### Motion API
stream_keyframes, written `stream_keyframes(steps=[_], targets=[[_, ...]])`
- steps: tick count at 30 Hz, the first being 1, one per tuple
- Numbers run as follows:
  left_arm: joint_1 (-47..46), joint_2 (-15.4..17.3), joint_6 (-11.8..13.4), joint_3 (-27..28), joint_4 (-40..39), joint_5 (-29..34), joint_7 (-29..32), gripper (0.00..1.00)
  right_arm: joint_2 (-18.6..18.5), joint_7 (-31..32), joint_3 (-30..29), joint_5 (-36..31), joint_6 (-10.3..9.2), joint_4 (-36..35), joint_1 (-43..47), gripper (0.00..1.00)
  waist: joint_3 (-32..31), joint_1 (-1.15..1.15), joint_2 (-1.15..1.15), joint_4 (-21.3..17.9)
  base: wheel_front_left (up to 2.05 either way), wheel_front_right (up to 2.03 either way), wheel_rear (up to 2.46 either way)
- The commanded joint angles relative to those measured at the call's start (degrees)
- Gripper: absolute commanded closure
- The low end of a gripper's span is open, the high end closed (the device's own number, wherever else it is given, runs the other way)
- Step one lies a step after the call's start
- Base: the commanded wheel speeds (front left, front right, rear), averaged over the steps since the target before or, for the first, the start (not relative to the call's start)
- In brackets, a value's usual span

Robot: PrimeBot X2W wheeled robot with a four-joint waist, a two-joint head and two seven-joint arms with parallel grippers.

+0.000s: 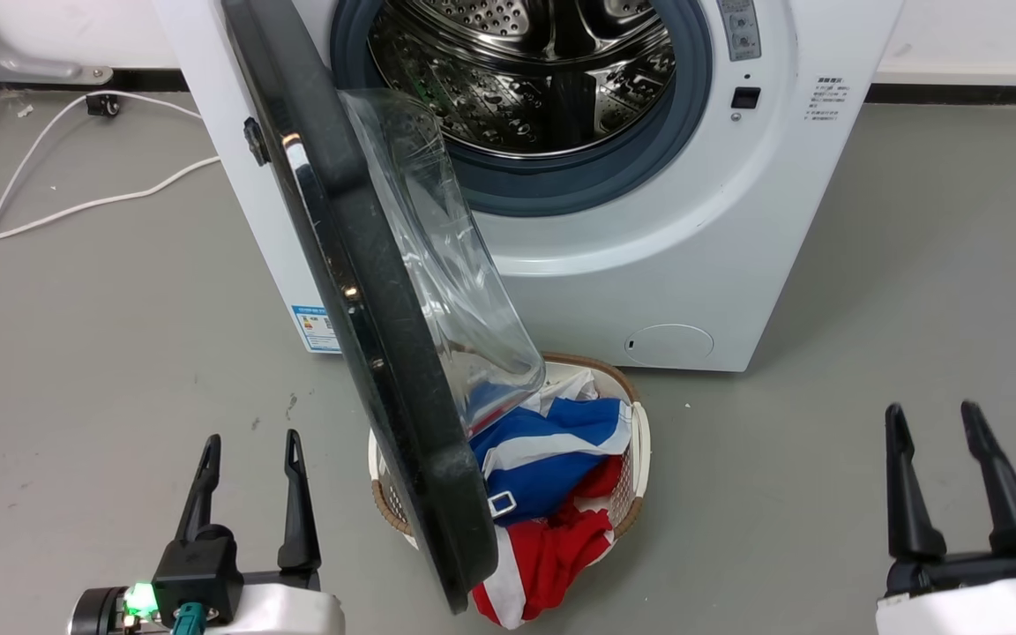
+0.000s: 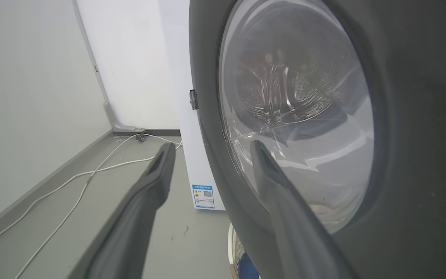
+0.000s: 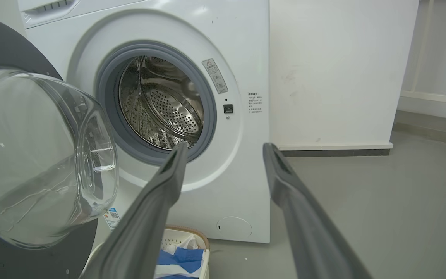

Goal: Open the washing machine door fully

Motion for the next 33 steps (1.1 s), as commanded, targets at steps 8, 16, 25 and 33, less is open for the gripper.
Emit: stream_keyframes(steps=[8, 16, 25, 33], targets=[[0.7, 0.0, -0.6, -0.5, 0.3, -0.2, -0.1, 0.0, 1.4, -0.1, -0.2, -1.7, 0.01, 2.8, 3.3, 0.0, -0.7, 0.0, 0.0, 0.1, 0.0, 0.0, 0.0], [1.2, 0.0, -0.4, -0.4, 0.6, -0.6, -0.1, 0.0, 1.8, -0.1, 0.7, -2.8, 0.01, 4.0, 4.3, 0.0, -1.4, 0.0, 0.0, 0.1, 0.0, 0.0, 0.0], [-0.9, 0.3, 0.9, 1.8, -2.0, -0.1, -0.1, 1.0, 2.1, -0.1, 1.0, -2.8, 0.01, 4.5, 4.6, 0.0, -2.6, 0.0, 0.0, 0.6, 0.0, 0.0, 0.0], [-6.3, 2.1, -0.2, 2.8, -13.7, 1.4, -0.1, 1.0, 2.2, -0.1, 1.1, -3.2, 0.01, 4.3, 4.7, 0.0, -3.2, 0.0, 0.0, 1.0, 0.0, 0.0, 0.0]])
